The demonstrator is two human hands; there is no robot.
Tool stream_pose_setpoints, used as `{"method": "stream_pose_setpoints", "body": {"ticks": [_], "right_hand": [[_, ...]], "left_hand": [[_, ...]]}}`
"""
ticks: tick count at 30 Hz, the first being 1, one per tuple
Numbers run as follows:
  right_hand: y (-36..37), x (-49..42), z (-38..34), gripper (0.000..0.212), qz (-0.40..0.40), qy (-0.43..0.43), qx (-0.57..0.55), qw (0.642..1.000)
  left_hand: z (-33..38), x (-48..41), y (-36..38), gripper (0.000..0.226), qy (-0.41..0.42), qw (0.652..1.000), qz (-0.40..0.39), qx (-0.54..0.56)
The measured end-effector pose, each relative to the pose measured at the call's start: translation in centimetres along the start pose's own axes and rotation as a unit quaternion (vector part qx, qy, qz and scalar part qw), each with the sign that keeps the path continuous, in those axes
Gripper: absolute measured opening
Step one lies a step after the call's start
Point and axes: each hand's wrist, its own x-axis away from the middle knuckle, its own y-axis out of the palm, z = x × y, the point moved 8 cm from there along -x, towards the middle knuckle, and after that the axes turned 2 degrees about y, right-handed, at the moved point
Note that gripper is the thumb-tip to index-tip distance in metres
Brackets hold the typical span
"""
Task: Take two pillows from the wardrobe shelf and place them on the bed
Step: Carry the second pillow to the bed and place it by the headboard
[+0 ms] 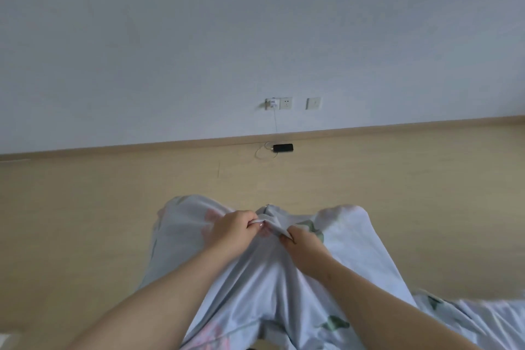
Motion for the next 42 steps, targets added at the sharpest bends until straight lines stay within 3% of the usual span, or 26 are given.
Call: {"method": "stream_pose_setpoints", "body": {"ticks": [10,15,17,22,29,42], "right_hand": [[-13.4,-13.4,5.5,0.026,0.093,0.082,-0.016,0.992],[-20.5,-19.8,7.7,0.037,0.159,0.129,-0.069,0.976],[-23.2,-21.3,8.7,0.035,0.183,0.149,-0.089,0.968],[-28.4,-23.8,13.4,0.032,0.219,0.191,-0.153,0.944],[-37.0,-26.8,25.1,0.036,0.245,0.24,-0.185,0.921],[-55.1,-21.4,49.9,0.039,0.301,0.341,-0.216,0.864]], "left_hand": [[11.7,-19.8,1.2,0.035,0.119,0.989,-0.086,0.012],[18.6,-30.1,0.6,0.029,0.208,0.969,-0.131,0.02],[21.6,-33.1,0.7,0.036,0.24,0.959,-0.145,0.027],[30.2,-38.1,3.0,0.021,0.309,0.931,-0.192,-0.006],[44.7,-43.8,9.2,0.041,0.35,0.906,-0.233,-0.038],[75.8,-45.3,24.5,0.037,0.453,0.824,-0.326,-0.1]]}}
